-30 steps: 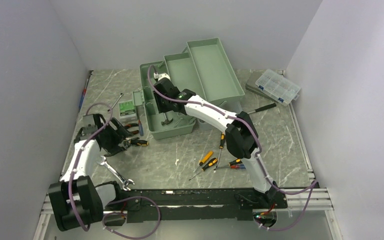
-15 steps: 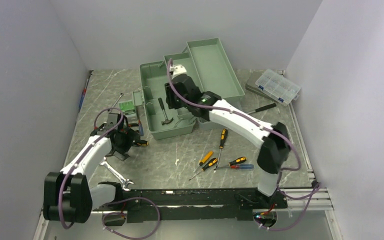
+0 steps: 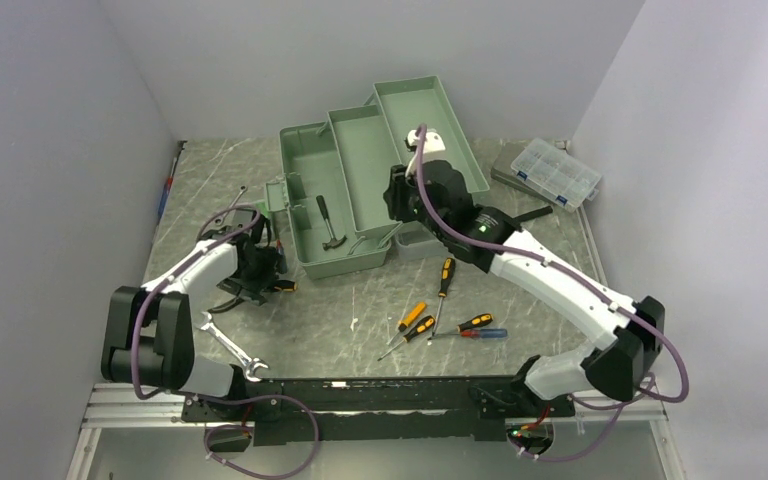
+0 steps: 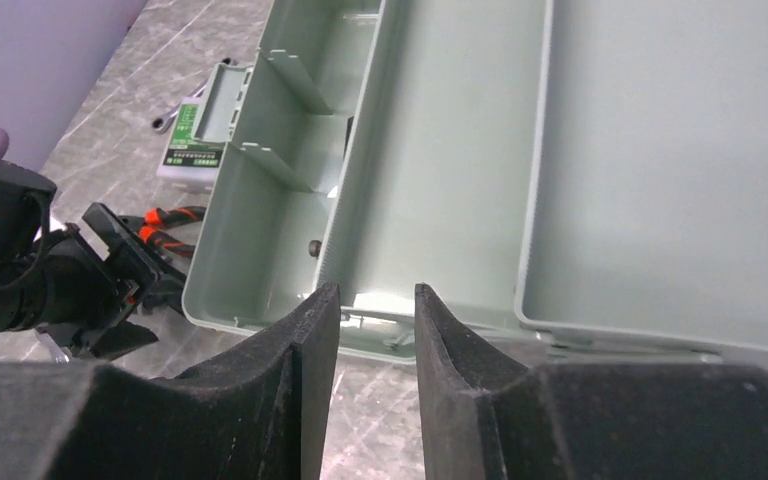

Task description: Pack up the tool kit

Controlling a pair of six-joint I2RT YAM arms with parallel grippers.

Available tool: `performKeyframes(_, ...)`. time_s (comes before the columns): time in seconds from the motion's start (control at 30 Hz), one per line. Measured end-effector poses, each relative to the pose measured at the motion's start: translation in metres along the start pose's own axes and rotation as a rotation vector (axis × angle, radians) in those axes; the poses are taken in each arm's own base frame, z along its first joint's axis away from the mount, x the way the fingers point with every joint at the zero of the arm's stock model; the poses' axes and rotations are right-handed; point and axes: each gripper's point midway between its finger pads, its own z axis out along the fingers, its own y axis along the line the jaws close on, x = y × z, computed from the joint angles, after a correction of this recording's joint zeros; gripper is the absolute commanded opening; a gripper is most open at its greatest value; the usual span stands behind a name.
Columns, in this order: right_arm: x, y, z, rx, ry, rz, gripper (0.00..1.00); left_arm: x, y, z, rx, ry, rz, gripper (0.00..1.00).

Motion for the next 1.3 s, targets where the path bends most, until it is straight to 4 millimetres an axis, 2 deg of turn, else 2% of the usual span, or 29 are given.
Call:
performKeyframes(0.1,0.003,-0.007,-0.01,0.004,-0.007,0.003,0.33,0.003,0.003,0.007,-0.033,0.011,-0.023,0.58)
performKeyframes(0.23,0.003,-0.016,-0.024,0.004,-0.02,0.012,0.32,0.004,0.002,0.014,-0.049,0.017,-0.058,0.44)
performKeyframes(0.33,-0.002,-0.026,-0.037,0.005,-0.046,0.028,0.27,0.004,0.001,0.016,-0.058,0.016,-0.077,0.39)
performKeyframes(0.4,-0.009,-0.03,-0.046,-0.003,-0.07,0.042,0.26,0.005,0.004,0.019,-0.079,0.018,-0.082,0.31)
performKeyframes(0.5,-0.017,-0.038,-0.063,-0.009,-0.125,0.075,0.26,0.006,0.006,0.019,-0.103,0.019,-0.088,0.09)
performKeyframes(0.6,-0.021,-0.048,-0.079,-0.007,-0.162,0.101,0.25,0.005,0.006,0.017,-0.104,0.012,-0.087,0.05)
performKeyframes(0.7,-0.028,-0.053,-0.086,-0.002,-0.189,0.112,0.25,0.002,0.01,0.011,-0.108,-0.004,-0.069,0.0)
performKeyframes(0.83,-0.026,-0.057,-0.083,0.012,-0.177,0.111,0.25,-0.011,0.023,-0.016,-0.099,-0.072,-0.022,0.0)
performKeyframes(1.0,-0.024,-0.059,-0.082,0.009,-0.171,0.112,0.24,-0.027,0.014,-0.074,0.117,-0.164,0.066,0.0)
performKeyframes(1.07,-0.024,-0.06,-0.081,0.011,-0.168,0.112,0.24,-0.027,0.005,-0.097,0.236,-0.191,0.142,0.0)
performKeyframes(1.2,-0.018,-0.059,-0.079,0.001,-0.154,0.11,0.23,-0.02,-0.028,-0.143,0.529,-0.222,0.307,0.0)
performKeyframes(1.3,-0.011,-0.059,-0.077,-0.006,-0.135,0.112,0.23,-0.015,-0.049,-0.164,0.656,-0.23,0.417,0.0)
